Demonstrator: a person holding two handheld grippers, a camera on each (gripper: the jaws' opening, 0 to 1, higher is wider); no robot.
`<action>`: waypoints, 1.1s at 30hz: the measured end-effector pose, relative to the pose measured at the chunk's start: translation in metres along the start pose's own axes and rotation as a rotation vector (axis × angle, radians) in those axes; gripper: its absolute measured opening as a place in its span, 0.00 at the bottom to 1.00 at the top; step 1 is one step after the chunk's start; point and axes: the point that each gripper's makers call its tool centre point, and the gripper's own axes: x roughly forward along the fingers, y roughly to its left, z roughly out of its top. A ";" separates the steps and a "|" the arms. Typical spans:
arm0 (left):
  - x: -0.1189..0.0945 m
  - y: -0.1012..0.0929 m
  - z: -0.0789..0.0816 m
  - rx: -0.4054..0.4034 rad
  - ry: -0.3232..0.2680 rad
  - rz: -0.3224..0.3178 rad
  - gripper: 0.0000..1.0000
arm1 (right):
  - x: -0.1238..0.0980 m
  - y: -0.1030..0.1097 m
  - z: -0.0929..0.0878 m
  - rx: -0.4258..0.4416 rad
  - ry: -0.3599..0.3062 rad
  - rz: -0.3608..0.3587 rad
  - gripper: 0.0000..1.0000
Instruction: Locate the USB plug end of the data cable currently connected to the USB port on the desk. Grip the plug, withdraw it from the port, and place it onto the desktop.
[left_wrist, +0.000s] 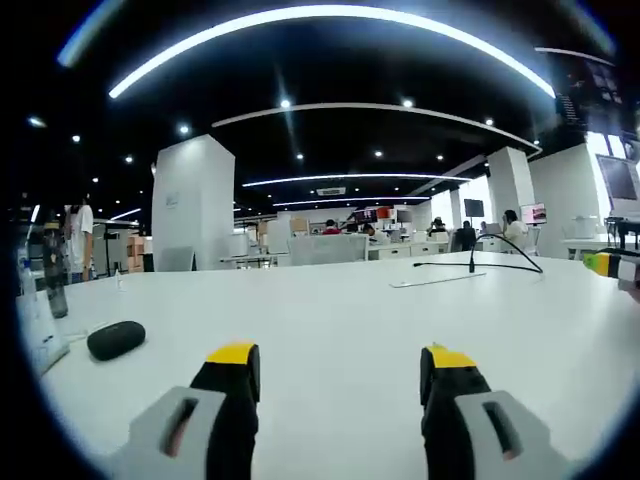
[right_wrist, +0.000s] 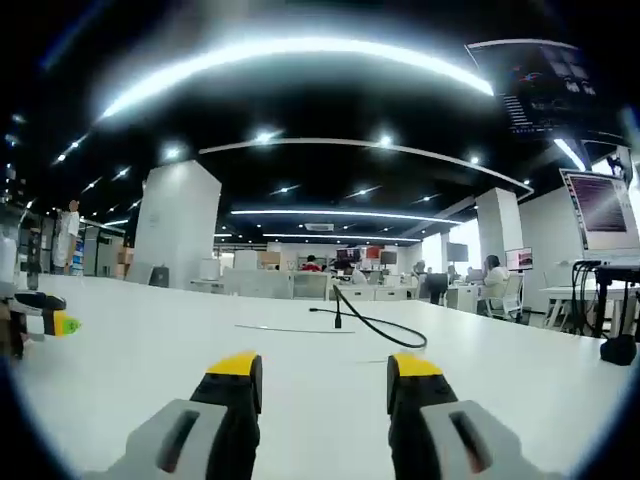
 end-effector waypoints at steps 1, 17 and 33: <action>0.000 0.000 0.000 0.000 0.000 0.000 0.65 | 0.000 0.000 0.000 0.001 -0.001 0.000 0.52; 0.001 0.000 -0.002 0.003 0.009 -0.001 0.65 | 0.000 0.000 0.003 0.013 -0.015 0.002 0.52; -0.002 0.000 -0.004 -0.012 0.036 -0.010 0.65 | 0.001 -0.001 0.006 0.027 -0.017 0.009 0.52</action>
